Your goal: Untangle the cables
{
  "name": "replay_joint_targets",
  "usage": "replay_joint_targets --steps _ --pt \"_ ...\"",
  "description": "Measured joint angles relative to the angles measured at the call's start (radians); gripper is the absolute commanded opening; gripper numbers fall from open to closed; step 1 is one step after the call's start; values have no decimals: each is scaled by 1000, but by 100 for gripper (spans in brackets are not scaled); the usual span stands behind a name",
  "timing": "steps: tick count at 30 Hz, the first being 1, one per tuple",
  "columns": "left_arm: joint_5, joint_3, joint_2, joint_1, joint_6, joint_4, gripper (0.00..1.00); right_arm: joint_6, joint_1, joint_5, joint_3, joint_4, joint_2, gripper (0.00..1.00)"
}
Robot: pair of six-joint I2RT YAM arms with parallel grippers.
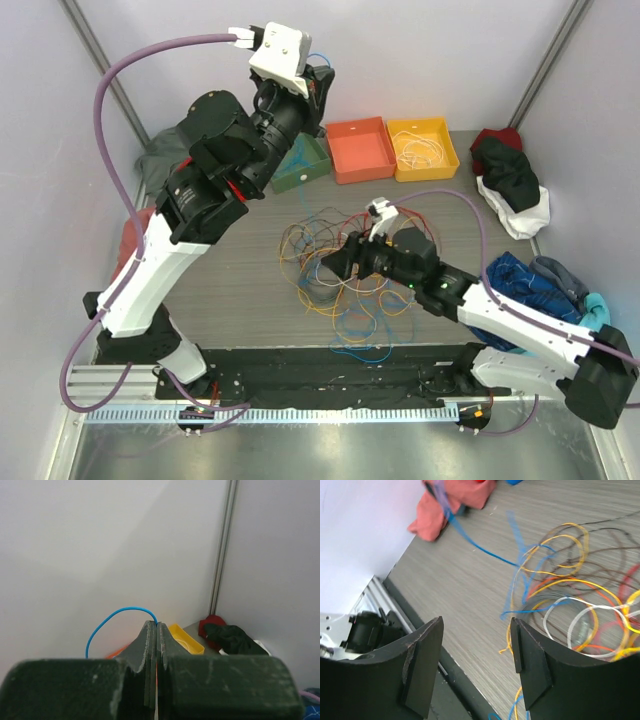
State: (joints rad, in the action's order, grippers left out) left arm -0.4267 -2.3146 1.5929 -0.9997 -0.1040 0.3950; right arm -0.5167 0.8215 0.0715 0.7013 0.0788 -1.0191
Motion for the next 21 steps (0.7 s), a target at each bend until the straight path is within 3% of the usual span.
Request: replay_joint_targets --steps 19,21 --pt "35 11 2 0 29 2 0 10 42 -80 -29 222 -337 64" --pt "36 19 2 0 35 2 0 -2 42 -80 -29 253 -372 60"
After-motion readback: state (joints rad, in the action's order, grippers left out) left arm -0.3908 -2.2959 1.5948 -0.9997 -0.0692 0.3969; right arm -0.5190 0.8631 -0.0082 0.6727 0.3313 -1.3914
